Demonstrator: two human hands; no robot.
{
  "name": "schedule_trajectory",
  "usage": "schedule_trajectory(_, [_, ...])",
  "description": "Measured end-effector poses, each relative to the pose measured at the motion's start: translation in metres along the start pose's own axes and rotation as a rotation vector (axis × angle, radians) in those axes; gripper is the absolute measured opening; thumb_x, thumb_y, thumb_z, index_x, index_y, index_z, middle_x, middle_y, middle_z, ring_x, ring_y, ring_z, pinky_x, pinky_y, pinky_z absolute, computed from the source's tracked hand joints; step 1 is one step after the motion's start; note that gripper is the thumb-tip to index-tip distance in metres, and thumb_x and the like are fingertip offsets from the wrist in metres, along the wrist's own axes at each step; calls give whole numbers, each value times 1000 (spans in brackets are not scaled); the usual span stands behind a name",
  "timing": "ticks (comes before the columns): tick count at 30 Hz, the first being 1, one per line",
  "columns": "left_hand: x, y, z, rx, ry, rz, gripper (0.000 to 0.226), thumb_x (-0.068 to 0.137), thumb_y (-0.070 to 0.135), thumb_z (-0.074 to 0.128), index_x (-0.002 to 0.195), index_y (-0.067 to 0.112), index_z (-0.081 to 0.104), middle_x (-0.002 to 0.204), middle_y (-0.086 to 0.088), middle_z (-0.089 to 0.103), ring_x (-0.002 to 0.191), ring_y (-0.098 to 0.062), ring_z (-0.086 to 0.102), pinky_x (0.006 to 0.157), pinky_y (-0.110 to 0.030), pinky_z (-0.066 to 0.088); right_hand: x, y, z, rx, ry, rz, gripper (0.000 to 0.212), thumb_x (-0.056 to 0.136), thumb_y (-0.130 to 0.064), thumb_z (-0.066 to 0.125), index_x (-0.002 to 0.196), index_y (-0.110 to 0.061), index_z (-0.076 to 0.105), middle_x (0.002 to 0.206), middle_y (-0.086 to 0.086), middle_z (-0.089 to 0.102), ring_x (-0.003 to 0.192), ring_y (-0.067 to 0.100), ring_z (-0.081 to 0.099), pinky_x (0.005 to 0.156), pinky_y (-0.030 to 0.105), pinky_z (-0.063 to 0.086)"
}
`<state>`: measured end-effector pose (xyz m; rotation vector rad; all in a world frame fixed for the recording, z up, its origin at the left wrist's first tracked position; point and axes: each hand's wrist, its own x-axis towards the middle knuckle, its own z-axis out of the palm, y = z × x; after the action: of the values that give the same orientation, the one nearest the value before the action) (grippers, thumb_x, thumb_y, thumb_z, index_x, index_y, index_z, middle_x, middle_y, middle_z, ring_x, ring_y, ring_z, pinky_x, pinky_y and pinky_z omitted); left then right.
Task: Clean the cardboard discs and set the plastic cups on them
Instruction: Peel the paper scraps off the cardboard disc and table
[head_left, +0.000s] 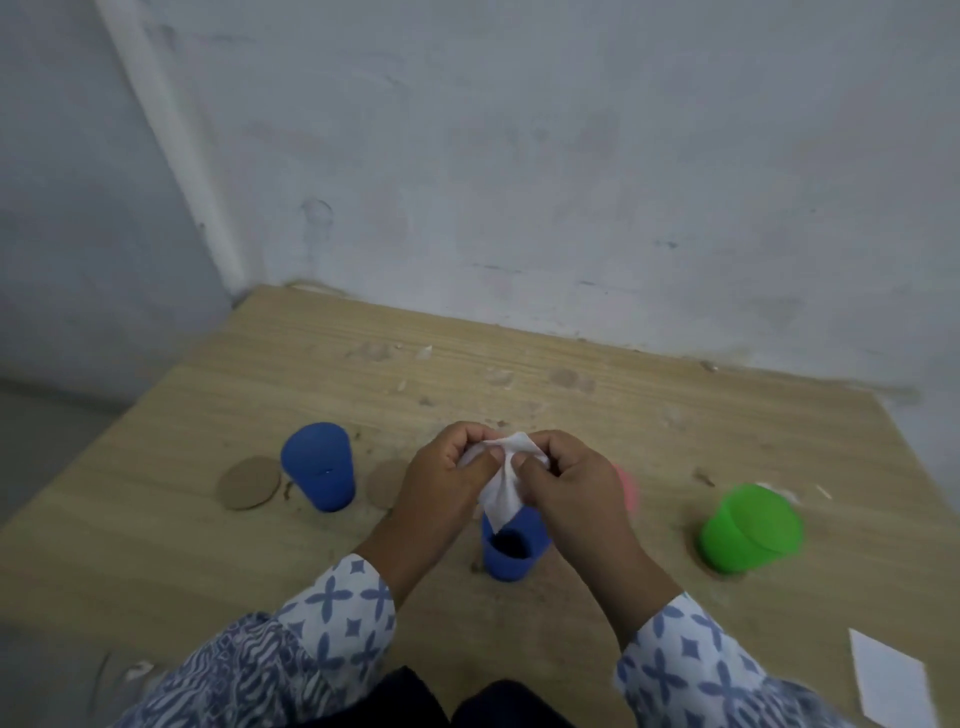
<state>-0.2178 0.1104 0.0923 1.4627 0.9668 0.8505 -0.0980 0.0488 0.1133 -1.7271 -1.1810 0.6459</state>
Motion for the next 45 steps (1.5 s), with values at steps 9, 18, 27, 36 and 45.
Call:
schedule_trajectory(9, [38, -37, -82, 78, -135, -149, 10, 95, 17, 55, 93, 26, 59, 93, -8, 65, 79, -25, 63, 69, -37, 54, 25, -14, 83, 79, 91, 190, 18, 92, -13, 53, 88, -25, 66, 78, -2, 68, 70, 16, 64, 68, 38, 56])
schedule_trajectory(18, [40, -94, -100, 327, -381, -148, 14, 100, 24, 43, 101, 19, 57, 96, 2, 61, 85, -14, 57, 71, -26, 45, -3, 19, 145, -47, 126, 426, 22, 91, -12, 54, 107, -17, 68, 98, -8, 66, 89, 12, 62, 72, 22, 50])
schedule_trajectory(27, [27, -124, -108, 553, -598, 1, 60, 96, 11, 43, 149, 19, 18, 156, 1, 17, 145, -16, 11, 115, -22, 14, 0, 30, 174, -474, -18, 356, 54, 96, -14, 40, 145, -5, 19, 149, 10, 20, 131, 19, 32, 100, 17, 29])
schedule_trajectory(36, [26, -145, -112, 921, -672, 108, 63, 100, 25, 36, 151, 13, 1, 159, -1, -9, 145, -19, -18, 119, -34, -8, -3, 51, 183, -765, -139, 396, 43, 95, -29, 40, 137, -22, 35, 147, 5, 28, 127, 25, 33, 102, 33, 31])
schedule_trajectory(45, [23, -165, -114, 1005, -654, 211, 66, 97, 42, 18, 149, 14, -11, 158, -2, -16, 140, -14, -26, 116, -30, -14, 9, 67, 190, -720, -190, 458, 55, 96, -25, 39, 145, -10, 19, 156, 9, 10, 140, 25, 15, 111, 33, 22])
